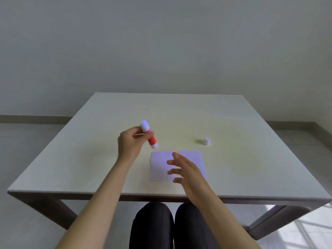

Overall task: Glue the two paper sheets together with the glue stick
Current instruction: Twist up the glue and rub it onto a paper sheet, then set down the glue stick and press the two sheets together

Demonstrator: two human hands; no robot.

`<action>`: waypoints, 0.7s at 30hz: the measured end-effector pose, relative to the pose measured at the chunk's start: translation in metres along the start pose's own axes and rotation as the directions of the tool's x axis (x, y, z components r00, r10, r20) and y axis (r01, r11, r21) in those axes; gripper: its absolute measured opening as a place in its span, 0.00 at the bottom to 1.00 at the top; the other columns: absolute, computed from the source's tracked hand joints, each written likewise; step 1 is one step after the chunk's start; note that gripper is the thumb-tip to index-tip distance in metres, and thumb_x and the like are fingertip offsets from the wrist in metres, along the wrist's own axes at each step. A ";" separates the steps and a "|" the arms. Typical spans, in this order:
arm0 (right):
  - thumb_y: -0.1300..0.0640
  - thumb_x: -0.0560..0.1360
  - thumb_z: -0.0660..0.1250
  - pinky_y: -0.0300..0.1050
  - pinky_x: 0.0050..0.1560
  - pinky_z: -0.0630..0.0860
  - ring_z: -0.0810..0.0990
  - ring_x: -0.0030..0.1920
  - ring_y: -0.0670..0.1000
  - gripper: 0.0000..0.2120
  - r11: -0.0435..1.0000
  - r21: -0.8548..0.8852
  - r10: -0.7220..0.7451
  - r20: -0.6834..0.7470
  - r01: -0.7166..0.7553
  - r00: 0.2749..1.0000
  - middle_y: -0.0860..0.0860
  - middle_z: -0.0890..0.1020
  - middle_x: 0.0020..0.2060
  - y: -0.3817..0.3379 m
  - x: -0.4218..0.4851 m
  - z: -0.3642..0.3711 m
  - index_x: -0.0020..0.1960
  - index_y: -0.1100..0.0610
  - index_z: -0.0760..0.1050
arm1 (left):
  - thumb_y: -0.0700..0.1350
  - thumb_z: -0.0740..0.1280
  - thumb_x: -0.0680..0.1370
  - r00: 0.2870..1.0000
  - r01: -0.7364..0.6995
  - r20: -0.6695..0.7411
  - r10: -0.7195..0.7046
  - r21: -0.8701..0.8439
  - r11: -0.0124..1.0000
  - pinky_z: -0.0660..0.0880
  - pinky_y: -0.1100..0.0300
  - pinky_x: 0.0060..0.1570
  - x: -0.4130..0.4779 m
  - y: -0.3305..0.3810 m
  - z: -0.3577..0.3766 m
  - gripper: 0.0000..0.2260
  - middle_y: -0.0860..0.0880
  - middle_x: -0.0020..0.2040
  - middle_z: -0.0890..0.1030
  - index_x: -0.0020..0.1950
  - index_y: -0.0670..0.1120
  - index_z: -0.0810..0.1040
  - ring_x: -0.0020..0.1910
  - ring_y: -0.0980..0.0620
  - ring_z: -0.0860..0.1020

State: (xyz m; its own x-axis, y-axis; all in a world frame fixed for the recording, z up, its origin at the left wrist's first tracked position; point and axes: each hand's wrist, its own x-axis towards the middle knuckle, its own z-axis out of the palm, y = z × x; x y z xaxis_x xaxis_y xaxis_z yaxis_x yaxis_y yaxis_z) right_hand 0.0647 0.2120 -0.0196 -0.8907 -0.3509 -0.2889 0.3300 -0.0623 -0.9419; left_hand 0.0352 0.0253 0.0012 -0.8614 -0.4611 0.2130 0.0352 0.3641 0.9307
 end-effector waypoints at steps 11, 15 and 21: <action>0.31 0.67 0.63 0.45 0.59 0.64 0.68 0.60 0.54 0.37 0.136 -0.925 -0.354 0.289 0.355 0.889 0.47 0.68 0.66 0.040 0.007 0.021 0.69 0.51 0.66 | 0.54 0.75 0.65 0.958 0.138 -0.281 -0.051 0.299 0.944 0.64 0.60 0.33 0.038 -0.030 0.013 0.13 0.61 0.26 0.73 0.38 0.49 0.74 0.36 0.51 0.75; 0.27 0.64 0.58 0.47 0.54 0.65 0.71 0.55 0.55 0.38 -0.085 -0.933 -0.375 0.355 0.350 0.856 0.48 0.73 0.60 0.041 0.002 0.021 0.60 0.55 0.73 | 0.55 0.75 0.65 0.959 0.152 -0.275 -0.066 0.306 0.940 0.67 0.59 0.35 0.037 -0.041 0.015 0.14 0.58 0.31 0.76 0.38 0.49 0.73 0.39 0.49 0.77; 0.38 0.57 0.71 0.40 0.42 0.69 0.77 0.37 0.48 0.15 -0.339 -0.885 -0.563 0.463 0.320 0.684 0.42 0.79 0.35 0.054 -0.008 0.022 0.34 0.47 0.79 | 0.58 0.76 0.63 0.969 0.113 -0.243 -0.038 0.303 0.946 0.71 0.56 0.39 0.039 -0.054 0.015 0.20 0.54 0.43 0.80 0.44 0.49 0.73 0.47 0.47 0.79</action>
State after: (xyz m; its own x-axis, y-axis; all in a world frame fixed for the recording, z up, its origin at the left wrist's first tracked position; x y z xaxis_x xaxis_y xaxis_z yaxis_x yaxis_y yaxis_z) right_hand 0.0966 0.1914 -0.0647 -0.6506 -0.6379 0.4122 -0.6732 0.7355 0.0757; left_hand -0.0076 0.0000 -0.0453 -0.7132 -0.6575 0.2429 -0.2180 0.5375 0.8146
